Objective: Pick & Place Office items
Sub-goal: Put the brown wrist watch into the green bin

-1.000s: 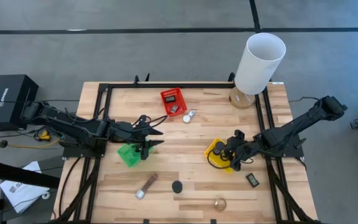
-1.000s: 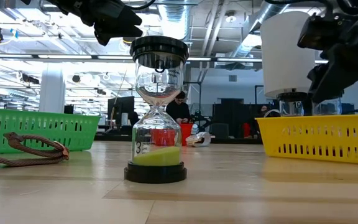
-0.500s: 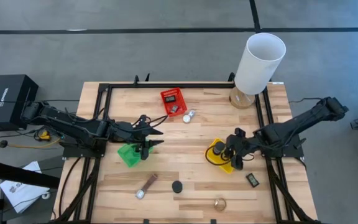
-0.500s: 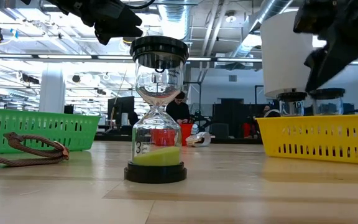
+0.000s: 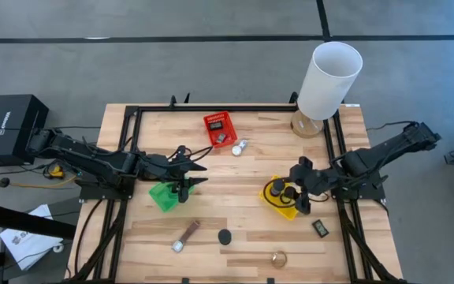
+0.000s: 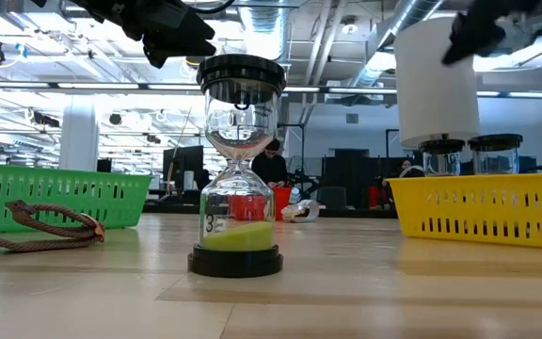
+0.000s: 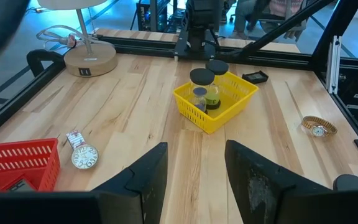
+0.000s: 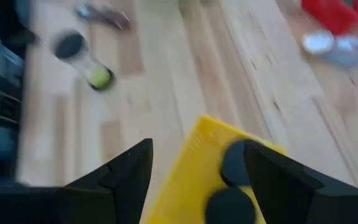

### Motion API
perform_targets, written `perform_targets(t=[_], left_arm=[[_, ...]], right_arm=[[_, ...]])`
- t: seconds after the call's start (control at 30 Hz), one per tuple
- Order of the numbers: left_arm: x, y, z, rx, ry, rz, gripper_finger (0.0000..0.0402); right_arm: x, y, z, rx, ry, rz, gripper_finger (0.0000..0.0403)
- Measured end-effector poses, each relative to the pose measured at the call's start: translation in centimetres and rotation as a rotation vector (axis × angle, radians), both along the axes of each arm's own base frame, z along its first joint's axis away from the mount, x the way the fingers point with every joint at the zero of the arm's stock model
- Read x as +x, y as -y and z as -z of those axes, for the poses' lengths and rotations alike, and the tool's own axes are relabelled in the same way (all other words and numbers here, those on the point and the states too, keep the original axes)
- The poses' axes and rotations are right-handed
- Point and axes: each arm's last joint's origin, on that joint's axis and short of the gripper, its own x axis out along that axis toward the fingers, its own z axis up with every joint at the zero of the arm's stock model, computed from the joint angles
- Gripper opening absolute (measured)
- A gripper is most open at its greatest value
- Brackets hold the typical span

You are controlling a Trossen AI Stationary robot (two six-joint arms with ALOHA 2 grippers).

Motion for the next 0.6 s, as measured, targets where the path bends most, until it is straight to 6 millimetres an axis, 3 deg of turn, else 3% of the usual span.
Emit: perform_targets(t=[0.23, 0.6], left_arm=[[0.0, 0.0, 0.0, 0.0, 0.001, 0.0, 0.0155], [0.1, 0.0, -0.3, -0.013, 0.036, 0.002, 0.0155]], right_arm=[[1.4, -0.7, -1.4, 0.081, 0.176, -0.002, 0.024], [4.8, 0.2, 0.2, -0.109, 0.166, -0.005, 0.024]])
